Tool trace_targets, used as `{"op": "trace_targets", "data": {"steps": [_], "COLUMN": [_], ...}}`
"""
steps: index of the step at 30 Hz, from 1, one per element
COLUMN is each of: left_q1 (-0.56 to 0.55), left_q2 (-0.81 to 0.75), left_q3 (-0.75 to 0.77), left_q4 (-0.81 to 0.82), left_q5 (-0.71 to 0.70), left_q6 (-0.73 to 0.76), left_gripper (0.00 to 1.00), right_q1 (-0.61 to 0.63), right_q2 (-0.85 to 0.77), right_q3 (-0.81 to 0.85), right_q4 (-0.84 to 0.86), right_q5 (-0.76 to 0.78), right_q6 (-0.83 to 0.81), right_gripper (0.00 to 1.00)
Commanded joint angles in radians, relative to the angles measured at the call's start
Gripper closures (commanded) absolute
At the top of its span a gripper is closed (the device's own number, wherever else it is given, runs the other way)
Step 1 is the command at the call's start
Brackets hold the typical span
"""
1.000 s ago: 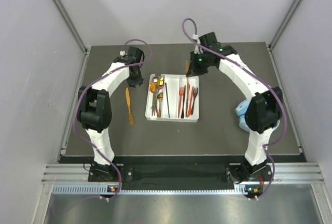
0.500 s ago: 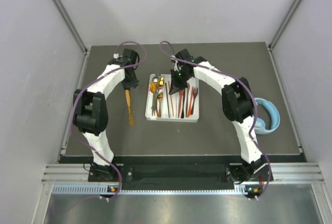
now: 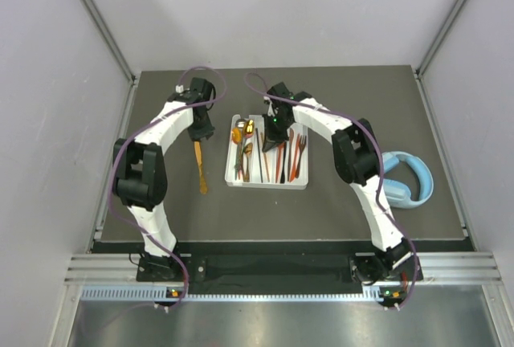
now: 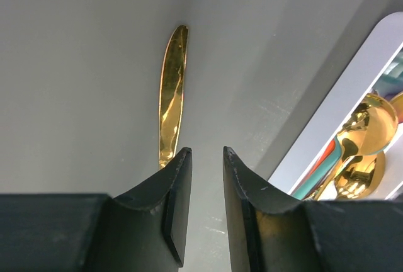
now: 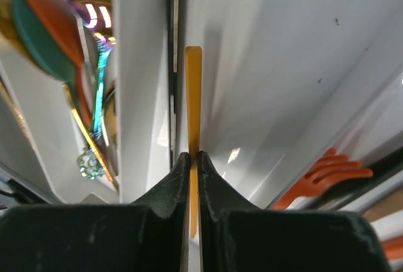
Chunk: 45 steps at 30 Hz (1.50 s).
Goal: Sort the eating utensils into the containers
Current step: Place the chopstick in the storage box.
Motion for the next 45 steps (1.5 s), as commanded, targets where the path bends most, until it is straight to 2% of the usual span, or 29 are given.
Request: {"op": "trace_targets", "data": {"steps": [1,2,3,7,9,14,23,32,45], "left_q1": [0.007,0.009,0.010,0.017,0.029,0.076,0.089,0.087,0.038], "left_q2": [-0.079,-0.084,-0.090,-0.079,-0.072,-0.072,-0.073,-0.079,-0.050], "left_q3": [-0.026,-0.031,-0.040,-0.036,-0.039,-0.088,-0.198,-0.284,-0.342], "left_q4": [-0.002,0.002,0.011,-0.002,-0.021,-0.003,0.039,0.067,0.094], "left_q5": [-0.024,-0.023,-0.018,-0.026,-0.032,0.005,0.072,0.112,0.149], "left_q6": [-0.004,-0.004,-0.004,-0.007,-0.021,-0.049,-0.038,-0.041,-0.027], "left_gripper": [0.67,0.67,0.66,0.64,0.64,0.59,0.59,0.59,0.60], "right_q1": [0.007,0.007,0.007,0.005,0.005,-0.002,-0.058,-0.099,-0.176], "right_q2": [0.020,0.020,0.023,0.036,0.030,-0.047,-0.203,-0.314,-0.423], "right_q3": [0.050,0.050,0.050,0.056,0.056,0.027,0.017,0.007,-0.162], "right_q4": [-0.019,-0.019,-0.019,-0.025,-0.028,0.012,0.072,0.066,0.104], "right_q5": [0.023,0.028,0.028,0.017,0.005,-0.023,-0.112,-0.132,-0.152], "right_q6": [-0.013,-0.013,-0.015,-0.021,-0.027,-0.047,-0.027,-0.015,0.002], "right_gripper": [0.99,0.98,0.92,0.90,0.80,0.68,0.63,0.62,0.61]}}
